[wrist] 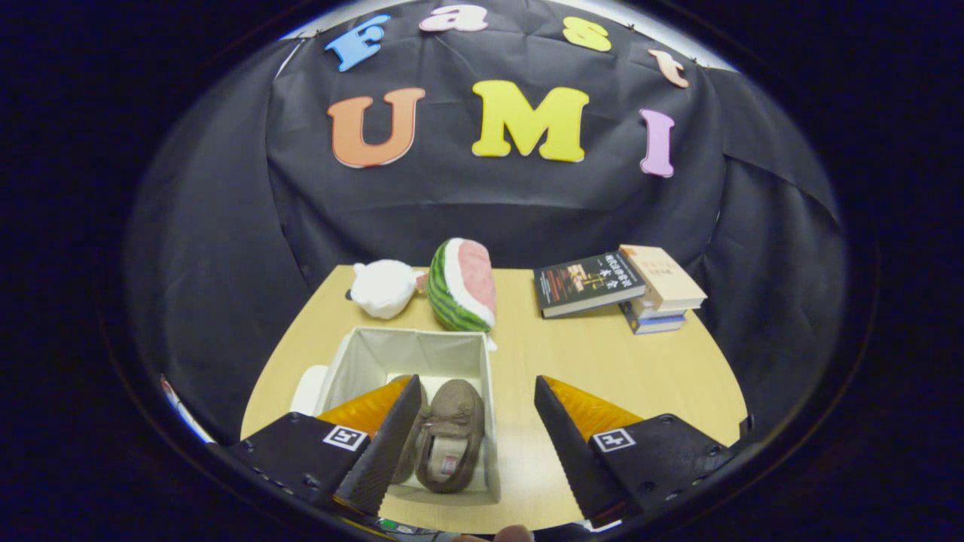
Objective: Open the storage box then place both shoes into the box .Put the left shoe in first, then the right shoe, with the right side of both shoes facing outward in a uniform manner.
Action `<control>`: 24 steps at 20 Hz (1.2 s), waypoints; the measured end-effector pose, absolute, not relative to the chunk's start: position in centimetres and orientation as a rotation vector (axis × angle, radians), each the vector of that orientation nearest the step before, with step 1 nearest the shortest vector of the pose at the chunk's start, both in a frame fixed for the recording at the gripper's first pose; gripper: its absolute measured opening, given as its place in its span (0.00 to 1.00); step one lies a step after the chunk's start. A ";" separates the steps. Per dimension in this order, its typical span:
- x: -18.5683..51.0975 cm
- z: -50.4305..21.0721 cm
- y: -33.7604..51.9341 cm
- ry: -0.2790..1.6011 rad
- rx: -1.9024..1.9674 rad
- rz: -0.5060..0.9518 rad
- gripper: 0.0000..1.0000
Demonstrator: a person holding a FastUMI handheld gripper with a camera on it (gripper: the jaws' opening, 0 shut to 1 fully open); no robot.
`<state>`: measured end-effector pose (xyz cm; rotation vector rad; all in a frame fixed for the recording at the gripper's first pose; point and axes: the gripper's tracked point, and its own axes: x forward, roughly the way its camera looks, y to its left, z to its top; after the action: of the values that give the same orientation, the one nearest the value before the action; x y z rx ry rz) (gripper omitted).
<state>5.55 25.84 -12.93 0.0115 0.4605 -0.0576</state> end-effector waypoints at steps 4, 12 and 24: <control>3.8 -8.3 23.8 0.341 -0.009 -0.056 0.95; 1.6 -4.7 21.9 0.261 -0.018 -0.020 0.95; -1.9 2.0 9.7 0.093 0.045 -0.183 0.96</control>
<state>-1.93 9.75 1.97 0.0452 0.0928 -0.1830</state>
